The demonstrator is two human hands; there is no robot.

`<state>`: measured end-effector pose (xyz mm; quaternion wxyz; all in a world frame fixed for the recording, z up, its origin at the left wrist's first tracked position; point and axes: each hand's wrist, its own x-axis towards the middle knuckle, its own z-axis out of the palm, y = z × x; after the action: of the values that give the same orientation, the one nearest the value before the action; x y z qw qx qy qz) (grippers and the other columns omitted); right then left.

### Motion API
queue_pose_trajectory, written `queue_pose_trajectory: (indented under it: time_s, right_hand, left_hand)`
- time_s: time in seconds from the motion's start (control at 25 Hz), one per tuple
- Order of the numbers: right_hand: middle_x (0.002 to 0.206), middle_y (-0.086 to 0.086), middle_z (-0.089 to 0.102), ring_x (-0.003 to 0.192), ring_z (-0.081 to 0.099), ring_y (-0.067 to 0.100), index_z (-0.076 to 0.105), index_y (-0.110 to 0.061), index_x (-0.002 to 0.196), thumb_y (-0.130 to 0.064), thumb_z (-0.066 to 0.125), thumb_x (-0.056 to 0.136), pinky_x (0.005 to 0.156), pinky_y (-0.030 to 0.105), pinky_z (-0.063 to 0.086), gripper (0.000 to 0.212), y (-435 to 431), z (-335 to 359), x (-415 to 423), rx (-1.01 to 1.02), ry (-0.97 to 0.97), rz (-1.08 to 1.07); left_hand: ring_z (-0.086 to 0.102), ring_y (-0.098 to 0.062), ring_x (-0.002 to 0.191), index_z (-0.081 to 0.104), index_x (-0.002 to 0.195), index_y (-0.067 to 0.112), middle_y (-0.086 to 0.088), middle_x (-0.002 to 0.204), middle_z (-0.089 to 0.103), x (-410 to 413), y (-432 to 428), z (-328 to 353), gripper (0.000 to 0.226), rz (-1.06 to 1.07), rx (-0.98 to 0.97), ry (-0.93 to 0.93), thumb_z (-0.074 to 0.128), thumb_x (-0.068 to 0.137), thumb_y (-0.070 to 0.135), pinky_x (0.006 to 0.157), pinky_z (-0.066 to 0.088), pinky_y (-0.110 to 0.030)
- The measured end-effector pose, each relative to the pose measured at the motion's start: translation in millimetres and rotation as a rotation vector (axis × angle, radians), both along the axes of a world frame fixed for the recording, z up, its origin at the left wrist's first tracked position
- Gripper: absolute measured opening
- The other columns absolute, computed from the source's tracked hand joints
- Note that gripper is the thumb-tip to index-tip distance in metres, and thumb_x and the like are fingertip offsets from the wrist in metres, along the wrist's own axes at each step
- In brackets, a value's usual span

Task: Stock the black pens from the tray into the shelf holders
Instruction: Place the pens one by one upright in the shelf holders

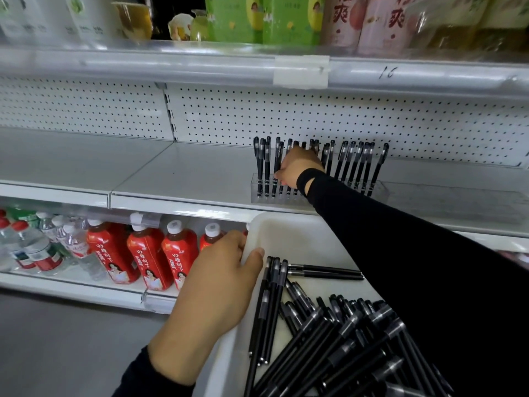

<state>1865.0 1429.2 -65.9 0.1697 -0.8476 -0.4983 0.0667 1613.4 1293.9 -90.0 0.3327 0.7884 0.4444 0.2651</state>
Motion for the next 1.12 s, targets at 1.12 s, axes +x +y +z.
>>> queue_pose_trajectory:
  time_s: [1.12]
  right_hand:
    - [0.058,-0.003,0.065,0.053,0.063,0.014,0.063,-0.020,0.067,-0.034,0.073,0.087,0.061,0.024,0.052,0.026,-174.0,1.9,-93.0,-0.536,-0.047,0.645]
  left_hand:
    - [0.056,-0.016,0.063,0.058,0.086,0.021,0.000,0.066,0.061,-1.4,-5.4,4.5,0.020,0.023,0.034,0.021,0.054,0.097,0.037,0.054,0.036,-0.031]
